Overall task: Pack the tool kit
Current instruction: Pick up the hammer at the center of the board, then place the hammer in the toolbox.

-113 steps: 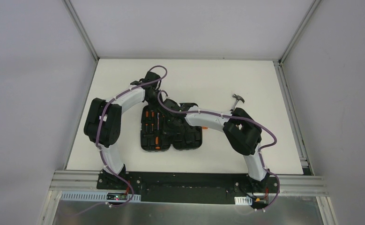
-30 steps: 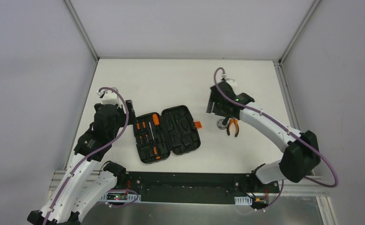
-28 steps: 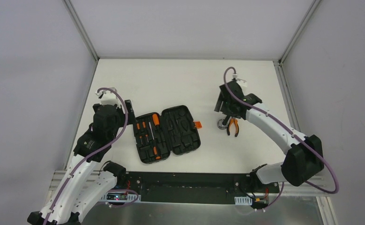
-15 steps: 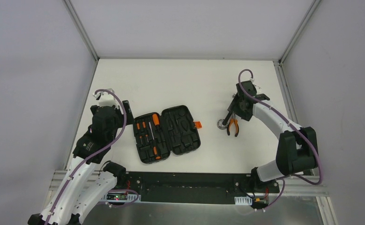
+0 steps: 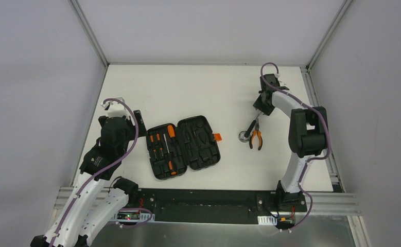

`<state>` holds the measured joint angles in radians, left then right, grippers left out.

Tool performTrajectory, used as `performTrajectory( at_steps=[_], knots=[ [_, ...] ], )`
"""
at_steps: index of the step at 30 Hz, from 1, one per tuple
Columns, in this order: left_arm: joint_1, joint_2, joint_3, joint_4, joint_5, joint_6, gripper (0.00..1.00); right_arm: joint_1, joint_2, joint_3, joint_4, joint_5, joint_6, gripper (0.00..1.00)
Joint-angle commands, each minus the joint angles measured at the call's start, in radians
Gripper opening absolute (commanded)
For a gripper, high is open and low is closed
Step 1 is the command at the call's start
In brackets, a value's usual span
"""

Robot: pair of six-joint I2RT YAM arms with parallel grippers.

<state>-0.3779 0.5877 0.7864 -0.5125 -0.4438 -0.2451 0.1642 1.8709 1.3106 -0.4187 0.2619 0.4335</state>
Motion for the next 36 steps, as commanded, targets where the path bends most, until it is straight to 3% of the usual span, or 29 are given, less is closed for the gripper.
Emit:
performTrajectory(
  at_steps=[1, 6, 12, 27, 36],
  knots=[
    [0.008, -0.010, -0.008, 0.023, -0.030, -0.003, 0.92, -0.010, 0.079, 0.082, -0.001, 0.024, 0.006, 0.43],
    [0.010, -0.009, -0.007, 0.023, -0.026, -0.003, 0.91, -0.010, 0.153, 0.124, -0.010, -0.018, 0.009, 0.34],
    [0.010, -0.005, -0.009, 0.022, -0.014, -0.003, 0.91, 0.002, 0.087, 0.085, 0.025, -0.080, -0.020, 0.01],
    [0.012, 0.006, -0.006, 0.023, 0.062, -0.006, 0.91, 0.201, -0.252, 0.012, 0.044, -0.122, -0.193, 0.00],
    [0.014, 0.062, 0.017, 0.072, 0.337, -0.016, 0.91, 0.455, -0.395, -0.065, 0.152, -0.168, -0.400, 0.00]
  ],
)
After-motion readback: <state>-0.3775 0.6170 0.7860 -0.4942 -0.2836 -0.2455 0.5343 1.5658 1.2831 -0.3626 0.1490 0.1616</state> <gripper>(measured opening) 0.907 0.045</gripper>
